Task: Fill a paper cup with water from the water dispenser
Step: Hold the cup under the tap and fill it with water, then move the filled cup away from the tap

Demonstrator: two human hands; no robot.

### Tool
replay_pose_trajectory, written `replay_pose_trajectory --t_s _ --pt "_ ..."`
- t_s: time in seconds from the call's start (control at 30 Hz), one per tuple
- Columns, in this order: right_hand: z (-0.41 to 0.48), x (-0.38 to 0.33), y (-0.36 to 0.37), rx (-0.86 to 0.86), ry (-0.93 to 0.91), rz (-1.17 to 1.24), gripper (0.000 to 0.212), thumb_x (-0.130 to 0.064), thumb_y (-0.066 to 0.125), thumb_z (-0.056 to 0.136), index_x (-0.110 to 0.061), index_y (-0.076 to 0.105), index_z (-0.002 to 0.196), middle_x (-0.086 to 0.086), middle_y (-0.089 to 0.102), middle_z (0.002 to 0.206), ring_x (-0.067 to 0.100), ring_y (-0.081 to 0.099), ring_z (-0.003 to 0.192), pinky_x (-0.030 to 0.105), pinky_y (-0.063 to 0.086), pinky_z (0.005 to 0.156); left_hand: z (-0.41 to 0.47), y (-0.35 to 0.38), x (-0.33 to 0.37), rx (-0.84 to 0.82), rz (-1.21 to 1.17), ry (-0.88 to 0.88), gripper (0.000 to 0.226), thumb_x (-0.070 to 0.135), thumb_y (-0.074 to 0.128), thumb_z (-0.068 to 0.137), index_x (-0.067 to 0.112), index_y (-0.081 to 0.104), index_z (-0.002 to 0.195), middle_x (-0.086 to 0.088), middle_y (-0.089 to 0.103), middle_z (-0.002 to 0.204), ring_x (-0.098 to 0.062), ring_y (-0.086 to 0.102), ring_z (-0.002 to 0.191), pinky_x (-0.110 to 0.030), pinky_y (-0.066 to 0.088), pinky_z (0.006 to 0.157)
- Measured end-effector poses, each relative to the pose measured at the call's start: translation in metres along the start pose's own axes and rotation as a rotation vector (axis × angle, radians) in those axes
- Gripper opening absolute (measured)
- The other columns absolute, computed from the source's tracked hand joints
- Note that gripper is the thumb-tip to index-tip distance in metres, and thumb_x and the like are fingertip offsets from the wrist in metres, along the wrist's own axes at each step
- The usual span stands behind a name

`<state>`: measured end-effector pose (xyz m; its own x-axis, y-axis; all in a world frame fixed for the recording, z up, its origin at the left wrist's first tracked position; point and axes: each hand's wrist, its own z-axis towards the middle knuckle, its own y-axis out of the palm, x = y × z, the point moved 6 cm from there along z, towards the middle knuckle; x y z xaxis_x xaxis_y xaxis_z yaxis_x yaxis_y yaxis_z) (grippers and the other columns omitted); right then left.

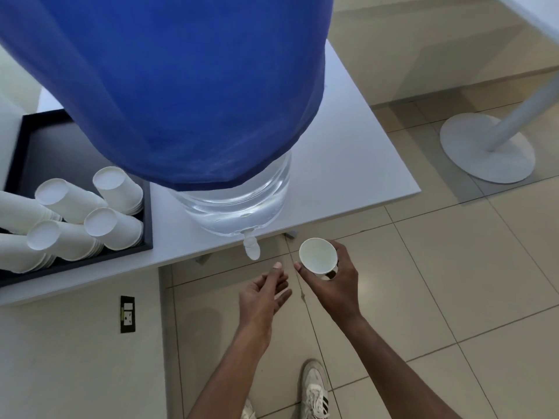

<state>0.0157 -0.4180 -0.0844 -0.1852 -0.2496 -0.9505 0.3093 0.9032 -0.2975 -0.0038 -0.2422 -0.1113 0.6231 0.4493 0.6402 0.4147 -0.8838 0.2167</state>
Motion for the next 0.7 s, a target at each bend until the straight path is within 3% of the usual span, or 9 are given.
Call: replay_pose_trajectory --t_s 0.17,0.27,0.4,0.5,0.57,0.7 --pt "0.018 -0.03 -0.035 0.014 -0.025 0.03 0.059 -0.027 0.096 0.074 -0.026 0.061 0.121 -0.027 0.069 0.104 0.004 0.069 0.101 0.034 0.063 0.082 -0.015 0.072 0.006 -0.2 -0.051 -0.057 0.018 0.027 0.071 0.097 0.011 0.079 0.098 -0.011 0.079 0.103 -0.022 0.075 0.091 -0.034 0.062 0.086" --pt "0.039 -0.046 -0.052 0.022 -0.041 0.056 0.055 -0.025 0.095 0.076 -0.025 0.061 0.12 -0.025 0.07 0.103 0.002 0.071 0.098 0.027 0.061 0.081 -0.017 0.11 0.021 -0.261 -0.089 -0.058 0.018 0.021 0.066 0.101 0.008 0.076 0.106 -0.012 0.079 0.102 -0.019 0.077 0.081 -0.028 0.064 0.074" --pt "0.07 -0.064 -0.064 0.024 -0.064 0.066 0.057 -0.027 0.095 0.076 -0.026 0.061 0.122 -0.025 0.071 0.104 0.002 0.071 0.1 0.024 0.061 0.081 -0.012 0.141 0.041 -0.275 -0.105 -0.029 0.022 0.019 0.069 0.097 0.003 0.076 0.111 -0.012 0.08 0.103 -0.02 0.078 0.086 -0.03 0.065 0.08" --pt "0.094 -0.073 -0.066 -0.012 -0.079 0.052 0.058 -0.027 0.094 0.077 -0.026 0.06 0.124 -0.022 0.071 0.107 0.002 0.07 0.104 0.026 0.061 0.084 -0.004 0.159 0.055 -0.268 -0.115 -0.028 0.021 0.021 0.069 0.099 0.002 0.076 0.103 -0.011 0.079 0.096 -0.019 0.078 0.081 -0.028 0.065 0.074" --pt "0.11 -0.077 -0.066 -0.048 -0.102 0.035 0.059 -0.02 0.092 0.079 -0.022 0.059 0.127 -0.02 0.07 0.11 0.0 0.068 0.106 0.026 0.061 0.084 0.004 0.167 0.063 -0.214 -0.134 -0.03 0.03 0.028 0.065 0.101 0.0 0.075 0.095 -0.012 0.08 0.089 -0.02 0.079 0.079 -0.029 0.066 0.073" --pt "0.145 -0.076 -0.067 -0.096 -0.117 0.012 0.059 -0.015 0.091 0.08 -0.02 0.059 0.13 -0.018 0.068 0.117 -0.001 0.064 0.112 0.024 0.059 0.089 0.024 0.183 0.079 -0.175 -0.153 -0.02 0.051 0.042 0.061 0.102 -0.007 0.073 0.1 -0.016 0.081 0.093 -0.023 0.08 0.083 -0.034 0.064 0.083"
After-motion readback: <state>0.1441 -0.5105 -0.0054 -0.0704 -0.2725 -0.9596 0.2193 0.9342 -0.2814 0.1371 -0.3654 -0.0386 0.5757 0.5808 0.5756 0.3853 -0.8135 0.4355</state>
